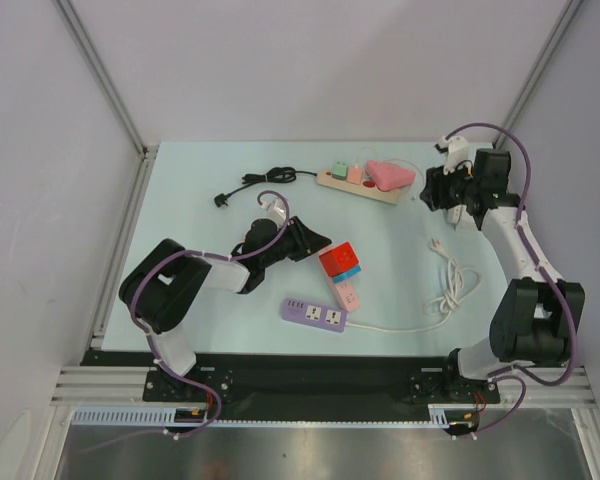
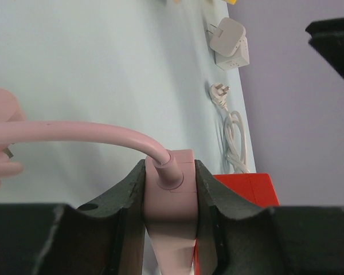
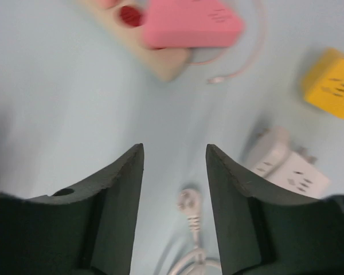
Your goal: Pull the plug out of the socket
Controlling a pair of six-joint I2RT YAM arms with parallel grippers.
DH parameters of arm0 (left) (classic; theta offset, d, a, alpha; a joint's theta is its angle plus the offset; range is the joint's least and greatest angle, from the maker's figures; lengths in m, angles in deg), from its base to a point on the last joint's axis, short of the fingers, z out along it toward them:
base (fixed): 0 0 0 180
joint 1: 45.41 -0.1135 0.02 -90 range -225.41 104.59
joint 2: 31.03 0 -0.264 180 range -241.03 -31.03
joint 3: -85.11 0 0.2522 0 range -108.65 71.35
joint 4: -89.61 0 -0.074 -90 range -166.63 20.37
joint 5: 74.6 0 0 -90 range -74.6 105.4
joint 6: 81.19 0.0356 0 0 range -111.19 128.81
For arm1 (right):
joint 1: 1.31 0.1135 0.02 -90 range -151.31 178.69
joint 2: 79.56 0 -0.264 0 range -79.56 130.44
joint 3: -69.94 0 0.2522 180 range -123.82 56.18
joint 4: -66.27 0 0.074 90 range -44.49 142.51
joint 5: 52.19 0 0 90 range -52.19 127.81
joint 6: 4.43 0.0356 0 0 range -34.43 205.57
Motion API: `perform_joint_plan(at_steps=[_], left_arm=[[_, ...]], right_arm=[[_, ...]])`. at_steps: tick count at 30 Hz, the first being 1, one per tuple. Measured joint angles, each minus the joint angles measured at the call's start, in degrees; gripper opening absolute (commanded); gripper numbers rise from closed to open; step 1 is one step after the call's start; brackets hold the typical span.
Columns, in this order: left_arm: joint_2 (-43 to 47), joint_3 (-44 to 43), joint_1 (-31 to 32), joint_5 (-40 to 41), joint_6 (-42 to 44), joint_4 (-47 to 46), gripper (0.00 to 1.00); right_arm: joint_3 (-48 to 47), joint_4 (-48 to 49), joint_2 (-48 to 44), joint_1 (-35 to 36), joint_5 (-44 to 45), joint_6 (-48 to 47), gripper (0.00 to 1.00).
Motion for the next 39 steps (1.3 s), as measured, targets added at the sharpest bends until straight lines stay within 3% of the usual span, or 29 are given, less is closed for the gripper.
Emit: perform_joint_plan(at_steps=[7,13,18,26,39], left_arm=[[0.11,0.04,0.0,0.0,-0.02,0.04,0.0],[0.11,0.04,0.0,-0.02,-0.11,0.02,0.0],[0.11,0.04,0.0,-0.04,-0.5,0.02,0.0],[0.11,0.04,0.0,-0.07,-0.85,0.04,0.0],[0.11,0.74,-0.37,0.0,-1.95,0.15,0.0]], right_arm=[[6.86,-12.41,-8.22,4.59,-23.52,-17.05,0.73],[14.47,-22.53,-15.69,13.31,-32.52,-39.74,0.82],[17.03,-23.78,-18.23,22.73,-29.2,-49.16,0.81],[18.67,-18.84,-15.72,36.02,-17.46,-52.09,0.81],[19.56,-15.61,-15.65,38.95,-12.55,-53.2,0.68]])
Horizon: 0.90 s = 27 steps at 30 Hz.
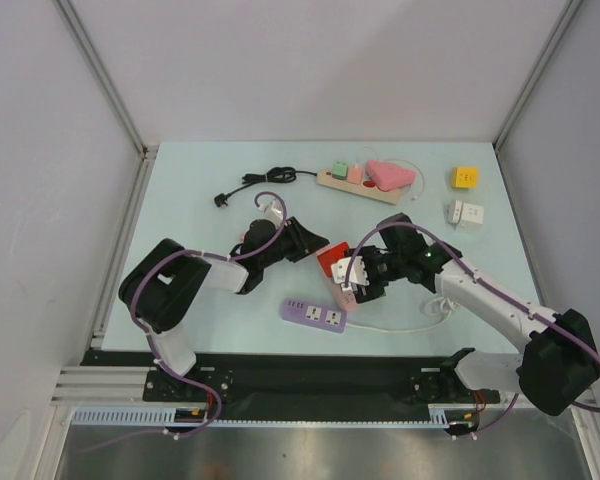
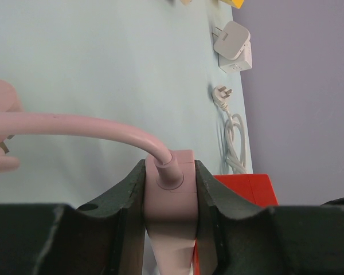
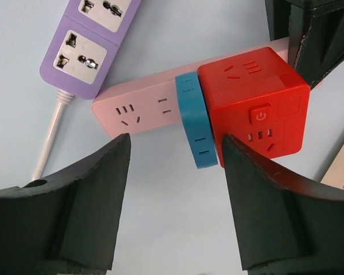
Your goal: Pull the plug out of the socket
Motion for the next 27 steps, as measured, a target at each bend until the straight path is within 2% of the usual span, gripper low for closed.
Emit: perform_joint_plan(at_steps=[5,21,27], left_arm=[[0.0,0.02,0.0,-0.02,-0.09,-0.02,0.0],[-0.02,0.02,0.0,-0.02,-0.11,0.07,0.0],[-0.02,0.02,-0.04,-0.02,-0.11,0.15,0.0]], right_arm=[[1.07,-0.26,-1.03,0.13,0.24,-0.37,0.6],[1.88,-1.2,-1.62,0.39,0.24,-1.05,0.5],[3.26,-2.93,-2.12,1.07,0.07,-1.27,0.5]])
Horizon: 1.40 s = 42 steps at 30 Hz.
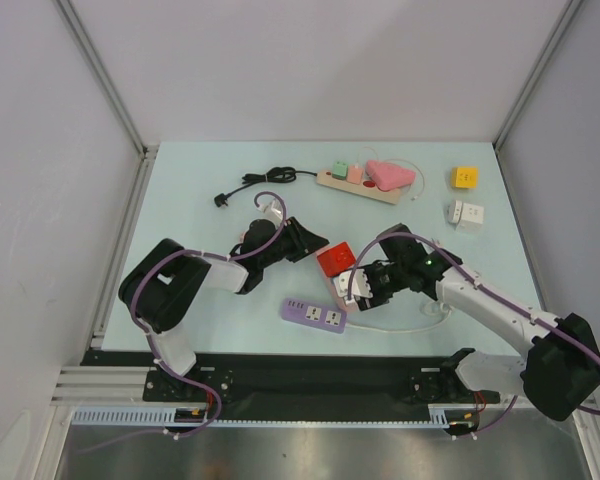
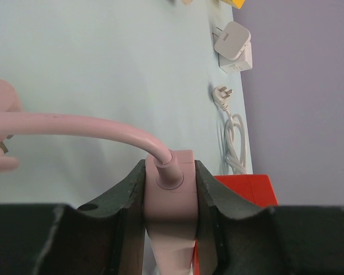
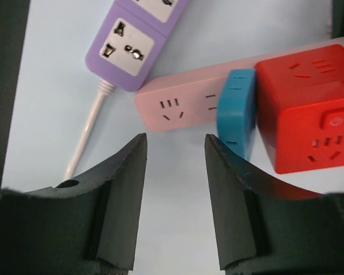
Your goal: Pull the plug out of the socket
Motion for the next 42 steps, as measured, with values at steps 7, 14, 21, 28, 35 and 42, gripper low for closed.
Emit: perform_joint_plan(at_steps=[7,14,21,28,35,42], left_arm=[[0.0,0.0,0.04,-0.04,0.0,-0.02,0.0],[0.0,0.0,0.04,-0.04,0.0,-0.02,0.0],[0.0,0.0,0.04,-0.04,0.0,-0.02,0.0],[0.0,0.0,-0.11,0.04,-0.04,0.15,0.0],[0.0,0.0,-0.22,-0.04,-0.07,0.2,0.0],[0.0,0.0,-0.15,-0.13,-0.07,0.2,0.0]], right_arm=[[0.57,-1.27,-0.48,0.48,0.15,0.52,0.54],[-1.29,-1.64,-0.7,0.48,0.7,0.94,0.54],[-1.99,-1.4,-0.5,0.48,1.95,0.94,0.55],[-2.45,-0.57,1.29,0.48,3.93,0.92,0.55],[-3.34,-0.59,1.7,0.48,4.31,0.9,0.55],[-5.35,-0.59,1.77,0.48,4.13,0.9,0.54]])
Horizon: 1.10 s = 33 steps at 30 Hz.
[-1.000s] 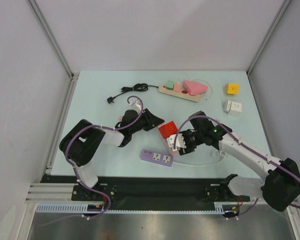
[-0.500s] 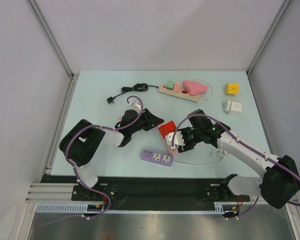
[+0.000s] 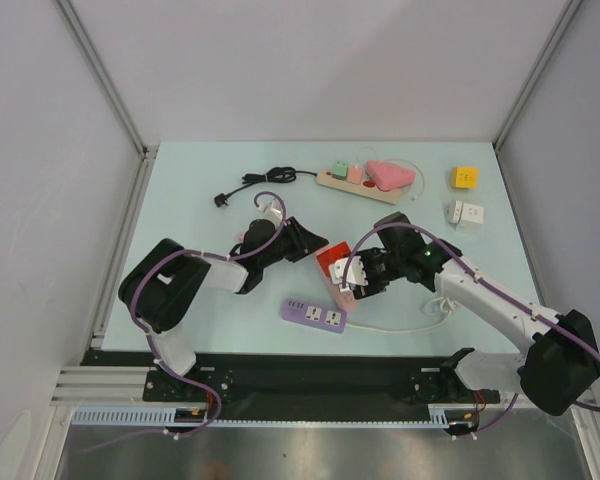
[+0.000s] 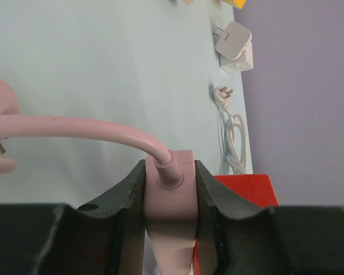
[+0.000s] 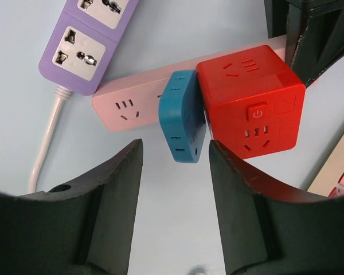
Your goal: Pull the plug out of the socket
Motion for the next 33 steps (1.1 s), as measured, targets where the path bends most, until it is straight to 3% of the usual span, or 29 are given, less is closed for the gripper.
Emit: perform_joint_plan(at_steps=[11,20,29,33], left_arm=[[0.0,0.0,0.0,-0.07,-0.35,0.0,0.0],[-0.76,0.09,0.0,-0.31,-2.49,-0.07,0.0],[-1.4,0.74,-0.02,-0.33,-5.07,0.07,0.0],[-1.4,0.9,0.02,-0.39,-5.4,0.07,0.0]], right_arm=[[-0.11,0.76,2.95,1.03,0.66,-0.04,0.53],[3.91,8.26,4.44,5.66,8.24,0.04,0.46],[8.74,18.51,3.89,8.26,14.47,0.5,0.18],[9.94,19.04,2.47,8.63,14.95,0.48,0.0]])
